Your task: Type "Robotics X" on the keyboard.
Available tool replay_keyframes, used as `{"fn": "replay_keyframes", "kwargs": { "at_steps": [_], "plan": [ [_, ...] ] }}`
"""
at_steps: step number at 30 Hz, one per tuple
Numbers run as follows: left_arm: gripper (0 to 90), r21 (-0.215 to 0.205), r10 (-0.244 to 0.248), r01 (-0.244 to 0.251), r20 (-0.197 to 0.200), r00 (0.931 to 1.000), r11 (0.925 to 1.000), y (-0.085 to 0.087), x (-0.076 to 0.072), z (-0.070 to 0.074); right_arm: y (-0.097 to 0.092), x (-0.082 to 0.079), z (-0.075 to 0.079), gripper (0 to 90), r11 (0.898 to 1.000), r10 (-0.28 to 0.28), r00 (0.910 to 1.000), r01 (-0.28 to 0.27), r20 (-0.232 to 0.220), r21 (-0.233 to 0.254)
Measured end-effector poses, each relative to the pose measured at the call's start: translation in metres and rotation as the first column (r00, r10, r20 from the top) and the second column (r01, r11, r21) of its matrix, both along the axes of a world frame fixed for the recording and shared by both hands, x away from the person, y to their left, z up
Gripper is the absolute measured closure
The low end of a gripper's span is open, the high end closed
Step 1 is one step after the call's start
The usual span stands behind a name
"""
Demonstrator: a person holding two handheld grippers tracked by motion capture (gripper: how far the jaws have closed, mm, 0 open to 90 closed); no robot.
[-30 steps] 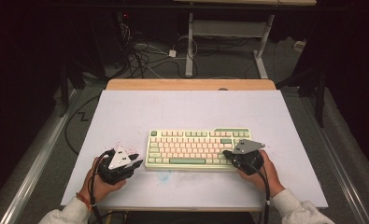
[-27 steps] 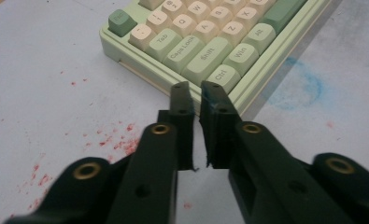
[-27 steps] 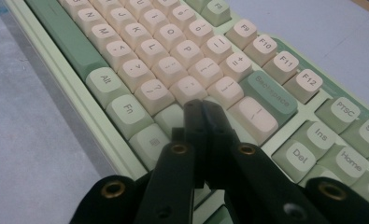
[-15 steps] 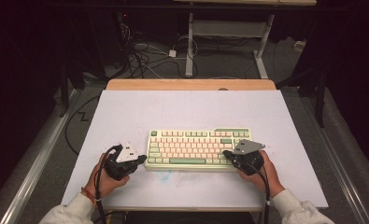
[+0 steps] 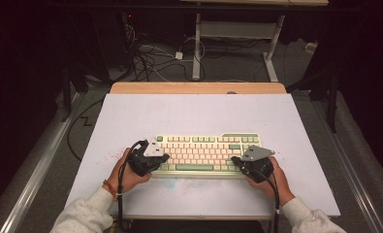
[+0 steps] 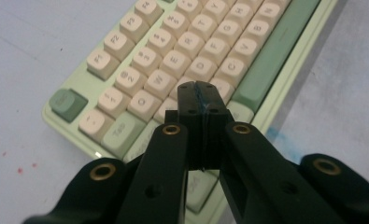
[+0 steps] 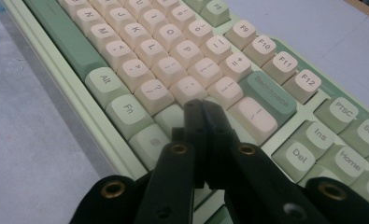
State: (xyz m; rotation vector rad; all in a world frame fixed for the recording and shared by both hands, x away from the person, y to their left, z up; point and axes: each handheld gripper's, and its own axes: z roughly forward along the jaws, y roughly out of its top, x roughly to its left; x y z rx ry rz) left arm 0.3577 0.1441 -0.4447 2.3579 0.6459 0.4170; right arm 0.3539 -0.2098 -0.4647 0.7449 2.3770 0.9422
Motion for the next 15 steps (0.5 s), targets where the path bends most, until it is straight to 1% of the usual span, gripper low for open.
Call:
{"fn": "replay_keyframes", "kwargs": {
  "at_steps": [3, 4, 5, 7, 10, 12, 14, 15],
  "plan": [
    [87.5, 0.004, -0.009, 0.009, 0.0, 1.0, 0.9999, -0.01, 0.008, 0.001, 0.0, 0.0, 0.0, 90.0, 1.0, 0.0, 1.0, 0.0, 0.004, -0.001],
    [87.5, 0.01, -0.015, 0.015, -0.004, 0.9999, 0.9998, -0.017, 0.013, 0.001, 0.0, 0.0, 0.0, 90.0, 1.0, -0.001, 1.0, 0.001, 0.003, -0.002],
    [87.5, 0.01, -0.015, 0.015, -0.004, 0.9999, 0.9998, -0.017, 0.013, 0.001, 0.0, 0.0, 0.0, 90.0, 1.0, 0.0, 1.0, 0.0, 0.003, -0.003],
    [87.4, 0.025, -0.019, 0.019, 0.0, 0.9998, 0.9995, -0.022, 0.017, 0.001, 0.001, -0.001, 0.0, 90.0, 1.0, 0.0, 1.0, 0.0, 0.004, -0.004],
    [87.5, 0.033, -0.02, 0.02, -0.002, 0.9998, 0.9992, -0.029, 0.023, -0.001, 0.001, -0.001, 0.0, 90.0, 1.0, 0.001, 1.0, -0.001, 0.006, -0.005],
    [87.5, 0.03, -0.021, 0.022, -0.01, 0.9997, 0.9993, -0.033, 0.027, -0.001, 0.0, 0.0, 0.0, 90.0, 1.0, 0.004, 1.0, -0.004, 0.008, -0.005],
    [87.4, 0.033, -0.018, 0.018, -0.006, 0.9998, 0.9993, -0.036, 0.03, -0.002, 0.0, -0.001, 0.0, 90.0, 1.0, 0.004, 1.0, -0.004, 0.008, -0.005],
    [87.4, 0.028, -0.023, 0.024, -0.015, 0.9996, 0.9993, -0.038, 0.032, -0.002, 0.0, -0.001, 0.0, 90.0, 1.0, 0.004, 1.0, -0.004, 0.008, -0.005]
  ]
}}
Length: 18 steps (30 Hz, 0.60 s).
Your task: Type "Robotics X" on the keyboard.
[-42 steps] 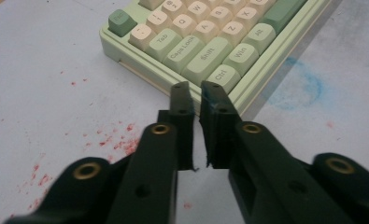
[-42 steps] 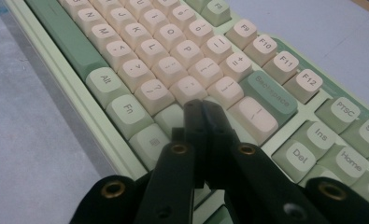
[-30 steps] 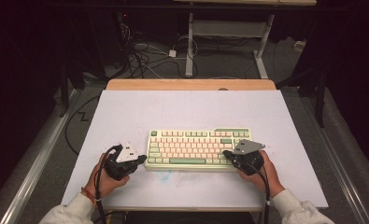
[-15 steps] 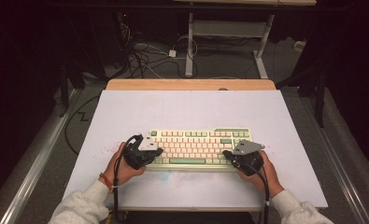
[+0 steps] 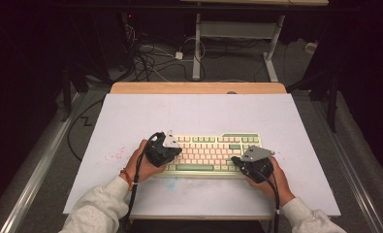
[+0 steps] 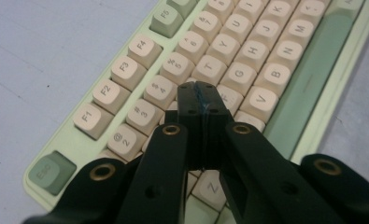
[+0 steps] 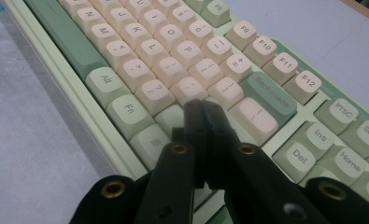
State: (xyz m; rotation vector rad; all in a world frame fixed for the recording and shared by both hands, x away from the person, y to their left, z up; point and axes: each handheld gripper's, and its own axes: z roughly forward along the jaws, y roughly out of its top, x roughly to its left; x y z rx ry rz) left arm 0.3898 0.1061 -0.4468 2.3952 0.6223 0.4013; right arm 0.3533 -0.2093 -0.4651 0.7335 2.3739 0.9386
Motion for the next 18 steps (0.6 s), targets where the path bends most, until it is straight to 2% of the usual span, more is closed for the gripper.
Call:
{"fn": "replay_keyframes", "kwargs": {
  "at_steps": [8, 18],
  "plan": [
    [87.2, 0.004, -0.003, 0.003, -0.008, 1.0, 1.0, -0.013, 0.011, -0.004, 0.0, 0.0, 0.0, 90.0, 1.0, -0.001, 1.0, 0.001, 0.0, -0.002],
    [86.5, 0.011, -0.003, 0.004, -0.006, 1.0, 0.9999, -0.018, 0.015, -0.005, 0.0, -0.001, 0.0, 90.0, 1.0, 0.002, 1.0, -0.002, 0.002, -0.003]
  ]
}}
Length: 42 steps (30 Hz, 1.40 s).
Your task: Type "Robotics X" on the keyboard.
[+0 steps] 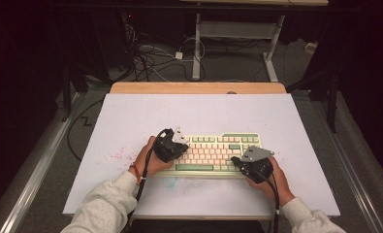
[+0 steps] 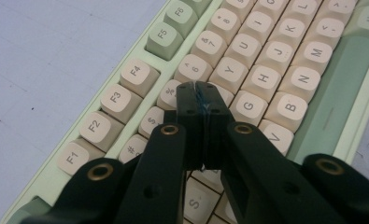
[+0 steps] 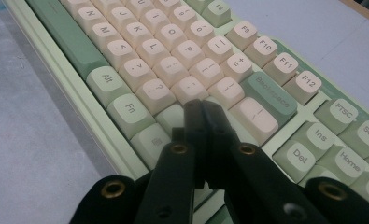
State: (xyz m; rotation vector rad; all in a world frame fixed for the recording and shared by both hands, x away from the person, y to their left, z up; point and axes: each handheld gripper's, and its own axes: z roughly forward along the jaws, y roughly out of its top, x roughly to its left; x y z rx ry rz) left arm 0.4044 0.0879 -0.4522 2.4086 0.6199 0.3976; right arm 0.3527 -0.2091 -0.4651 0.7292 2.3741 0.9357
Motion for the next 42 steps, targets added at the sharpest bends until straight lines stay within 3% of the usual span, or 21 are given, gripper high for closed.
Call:
{"fn": "replay_keyframes", "kwargs": {
  "at_steps": [2, 6, 14, 17, 23, 24, 25, 26, 30, 35, 42],
  "plan": [
    [87.2, 0.02, -0.002, 0.002, -0.005, 1.0, 0.9998, -0.002, 0.0, -0.002, 0.0, 0.0, 0.0, 90.0, 1.0, 0.0, 1.0, 0.0, 0.0, -0.001],
    [86.1, 0.018, -0.007, 0.007, 0.006, 1.0, 0.9998, -0.002, -0.001, -0.001, 0.0, 0.0, 0.0, 90.0, 1.0, 0.001, 1.0, -0.001, 0.001, -0.003],
    [79.5, -0.043, -0.021, 0.026, 0.101, 0.9947, 0.9987, 0.013, -0.015, 0.015, -0.001, -0.004, 0.008, 90.0, 1.0, 0.006, 0.9997, -0.006, 0.024, 0.014],
    [70.4, -0.076, -0.001, 0.011, 0.126, 0.992, 0.997, 0.022, -0.02, 0.019, -0.001, -0.007, 0.011, 90.0, 1.0, 0.012, 0.9995, -0.013, 0.029, 0.023],
    [55.7, -0.069, 0.019, -0.005, 0.195, 0.9805, 0.9976, 0.039, -0.034, 0.018, -0.002, -0.012, 0.016, 90.0, 0.999, 0.019, 0.9991, -0.02, 0.038, 0.034],
    [44.5, -0.071, 0.024, -0.01, 0.206, 0.9782, 0.9974, 0.041, -0.037, 0.017, -0.002, -0.012, 0.017, 90.0, 0.999, 0.02, 0.9991, -0.022, 0.036, 0.037],
    [44.5, -0.074, 0.032, -0.016, 0.225, 0.9739, 0.9972, 0.044, -0.041, 0.015, -0.002, -0.012, 0.017, 90.0, 0.999, 0.02, 0.9991, -0.022, 0.036, 0.037],
    [36.0, -0.074, 0.034, -0.017, 0.235, 0.9714, 0.9971, 0.046, -0.043, 0.014, -0.002, -0.012, 0.018, 90.0, 0.999, 0.02, 0.9991, -0.021, 0.037, 0.038],
    [28.0, -0.08, 0.046, -0.026, 0.261, 0.9642, 0.9964, 0.056, -0.056, 0.007, -0.003, -0.012, 0.019, 90.0, 0.999, 0.019, 0.9991, -0.02, 0.038, 0.043],
    [21.3, -0.087, 0.065, -0.045, 0.249, 0.9662, 0.9952, 0.07, -0.068, -0.005, -0.001, -0.011, 0.022, 90.0, 0.998, 0.021, 0.9989, -0.023, 0.043, 0.05],
    [19.7, -0.074, 0.099, -0.084, 0.226, 0.969, 0.9937, 0.09, -0.081, -0.018, 0.008, -0.005, 0.025, 90.0, 0.998, 0.033, 0.9984, -0.035, 0.046, 0.053]
  ]
}}
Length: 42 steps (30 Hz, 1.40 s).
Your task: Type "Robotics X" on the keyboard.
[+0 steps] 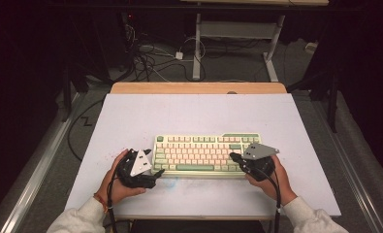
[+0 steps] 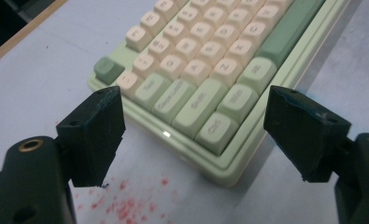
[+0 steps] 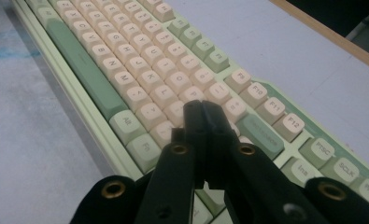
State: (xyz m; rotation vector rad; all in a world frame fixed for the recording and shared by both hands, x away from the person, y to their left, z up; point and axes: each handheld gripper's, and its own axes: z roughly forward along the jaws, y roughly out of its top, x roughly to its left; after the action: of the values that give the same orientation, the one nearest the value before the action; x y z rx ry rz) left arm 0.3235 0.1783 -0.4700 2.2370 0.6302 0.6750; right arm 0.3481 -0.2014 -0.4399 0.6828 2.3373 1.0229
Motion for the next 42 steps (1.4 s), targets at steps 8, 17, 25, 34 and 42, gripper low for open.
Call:
{"fn": "replay_keyframes", "kwargs": {
  "at_steps": [8, 17, 25, 34, 42],
  "plan": [
    [19.0, 0.017, 0.028, -0.028, -0.029, 0.9992, 0.9995, 0.014, -0.012, -0.006, 0.021, 0.013, -0.002, 90.0, 1.0, 0.021, 0.9997, -0.021, -0.011, -0.013],
    [19.0, 0.023, 0.036, -0.035, -0.038, 0.9986, 0.9991, 0.017, -0.015, -0.009, 0.042, 0.033, -0.008, 90.0, 0.999, 0.027, 0.9991, -0.028, -0.031, -0.042],
    [19.0, 0.028, 0.026, -0.025, -0.04, 0.9988, 0.9993, 0.015, -0.015, -0.009, 0.053, 0.043, -0.014, 90.0, 0.998, 0.026, 0.9989, -0.028, -0.038, -0.051],
    [19.4, 0.038, 0.021, -0.02, -0.038, 0.999, 0.9991, 0.015, -0.015, -0.01, 0.06, 0.049, -0.02, 90.0, 0.995, 0.024, 0.9978, -0.03, -0.061, -0.097],
    [22.0, 0.031, 0.041, -0.039, -0.049, 0.998, 0.9988, 0.015, -0.015, -0.009, 0.055, 0.042, -0.012, 90.0, 0.999, 0.03, 0.999, -0.032, -0.033, -0.037]
  ]
}}
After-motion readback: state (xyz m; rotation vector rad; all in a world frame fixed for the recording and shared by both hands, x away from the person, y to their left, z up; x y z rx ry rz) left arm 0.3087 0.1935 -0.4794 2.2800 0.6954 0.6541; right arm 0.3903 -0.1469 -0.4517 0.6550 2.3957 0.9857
